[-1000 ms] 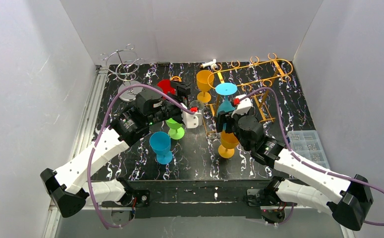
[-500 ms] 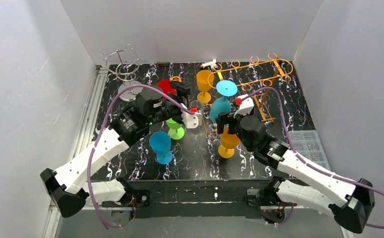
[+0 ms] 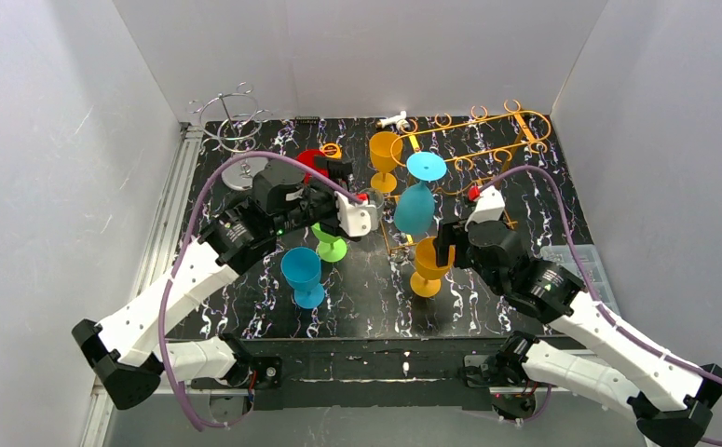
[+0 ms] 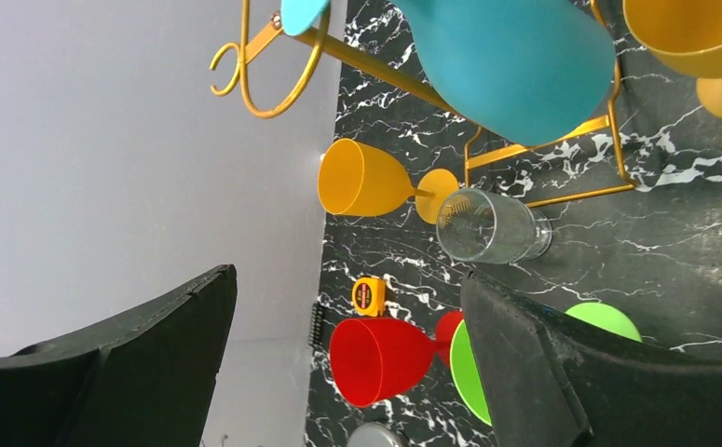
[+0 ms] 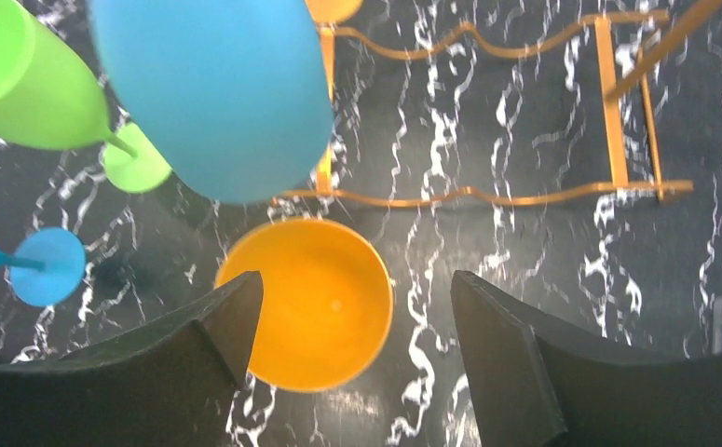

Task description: Place the wine glass upside down on the wine glass rack

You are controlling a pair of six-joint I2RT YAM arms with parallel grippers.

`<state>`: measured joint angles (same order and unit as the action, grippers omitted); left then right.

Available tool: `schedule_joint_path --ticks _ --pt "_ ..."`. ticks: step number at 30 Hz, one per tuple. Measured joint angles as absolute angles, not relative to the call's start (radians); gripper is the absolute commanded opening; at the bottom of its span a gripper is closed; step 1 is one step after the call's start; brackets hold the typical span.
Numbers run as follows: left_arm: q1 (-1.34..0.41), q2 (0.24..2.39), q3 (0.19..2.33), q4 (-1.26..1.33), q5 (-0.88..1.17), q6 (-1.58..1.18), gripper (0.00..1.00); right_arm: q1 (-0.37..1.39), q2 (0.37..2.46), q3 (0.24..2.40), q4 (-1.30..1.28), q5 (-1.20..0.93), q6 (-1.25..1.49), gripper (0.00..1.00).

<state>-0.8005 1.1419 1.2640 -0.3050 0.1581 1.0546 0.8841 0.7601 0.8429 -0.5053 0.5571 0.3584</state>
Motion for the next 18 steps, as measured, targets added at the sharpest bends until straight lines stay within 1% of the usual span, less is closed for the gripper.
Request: schedule_joint_path --ticks 3,8,11,12,15,17,18 --pt "-0.801 1.134 1.301 -0.343 0.152 0.985 0.9 0.884 0.768 0.847 -0.613 0.557 0.42 0.72" --pt "-0.801 1.079 1.319 -0.405 0.145 0.88 0.9 0.884 0.812 0.848 -0.69 0.547 0.485 0.7" --pt "-0.801 1.036 1.324 -0.448 0.14 0.819 0.93 0.884 0.85 0.848 -0.701 0.53 0.508 0.64" --pt "-0.801 1.019 1.324 -0.464 0.138 0.798 0.93 0.884 0.861 0.848 -0.701 0.523 0.516 0.59" --pt "-0.801 0.984 1.327 -0.51 0.13 0.741 0.95 0.884 0.876 0.845 -0.699 0.514 0.53 0.38" --pt "-0.801 0.972 1.338 -0.541 0.122 0.698 0.97 0.884 0.874 0.841 -0.701 0.515 0.535 0.25" --pt "-0.801 0.969 1.347 -0.557 0.118 0.675 0.97 0.884 0.869 0.841 -0.701 0.517 0.541 0.2"
